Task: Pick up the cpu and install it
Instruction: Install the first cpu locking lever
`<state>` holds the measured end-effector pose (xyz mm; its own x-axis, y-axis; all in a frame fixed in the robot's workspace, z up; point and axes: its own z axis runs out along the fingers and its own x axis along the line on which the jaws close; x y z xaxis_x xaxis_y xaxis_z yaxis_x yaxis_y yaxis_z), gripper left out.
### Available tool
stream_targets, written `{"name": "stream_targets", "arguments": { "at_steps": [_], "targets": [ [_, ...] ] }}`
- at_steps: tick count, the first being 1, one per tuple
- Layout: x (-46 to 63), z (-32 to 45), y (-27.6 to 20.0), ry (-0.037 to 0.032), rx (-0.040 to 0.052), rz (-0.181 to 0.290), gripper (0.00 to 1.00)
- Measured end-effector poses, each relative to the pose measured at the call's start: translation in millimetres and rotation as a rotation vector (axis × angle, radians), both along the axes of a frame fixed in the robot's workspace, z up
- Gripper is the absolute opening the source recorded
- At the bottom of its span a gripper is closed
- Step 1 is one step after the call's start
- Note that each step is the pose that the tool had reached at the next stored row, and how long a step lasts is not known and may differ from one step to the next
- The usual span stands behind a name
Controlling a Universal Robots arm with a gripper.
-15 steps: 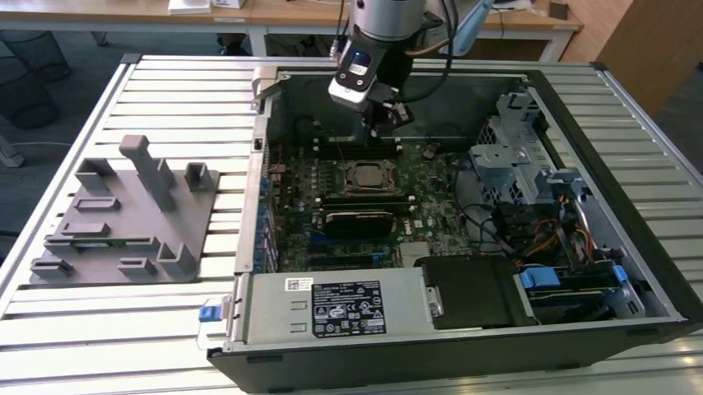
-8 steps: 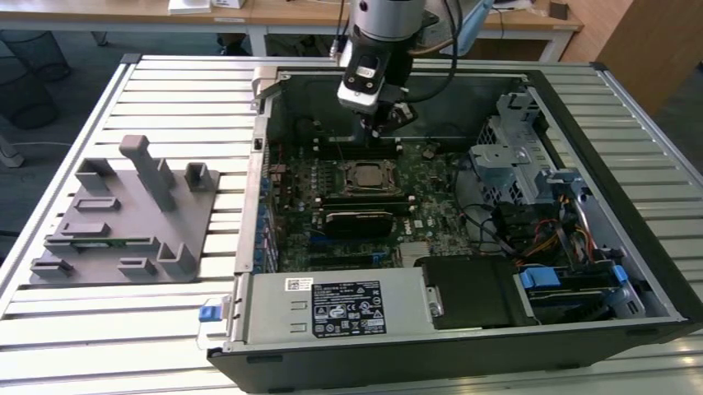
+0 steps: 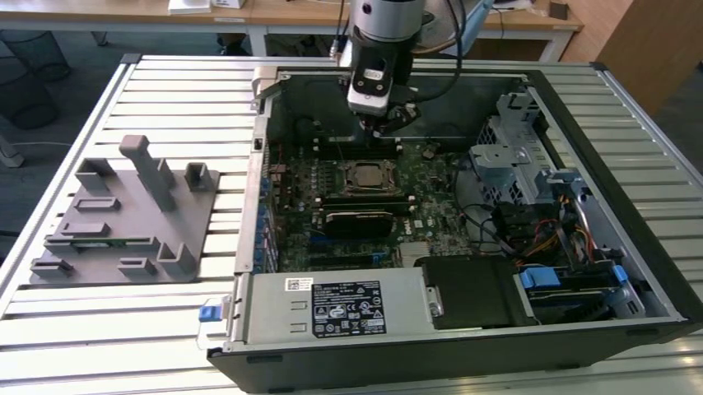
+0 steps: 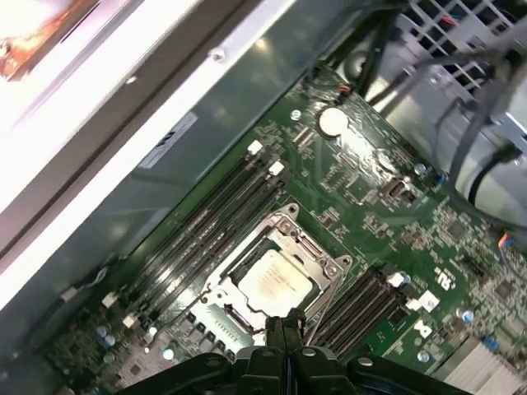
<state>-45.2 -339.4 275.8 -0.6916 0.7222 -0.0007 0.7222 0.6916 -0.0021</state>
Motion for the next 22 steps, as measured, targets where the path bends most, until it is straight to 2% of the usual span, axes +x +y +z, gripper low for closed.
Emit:
{"name": "stream_targets", "arguments": {
  "at_steps": [22],
  "targets": [
    [-0.1,-1.9,0.0,0.0,0.0,0.391,0.11]
  ]
}}
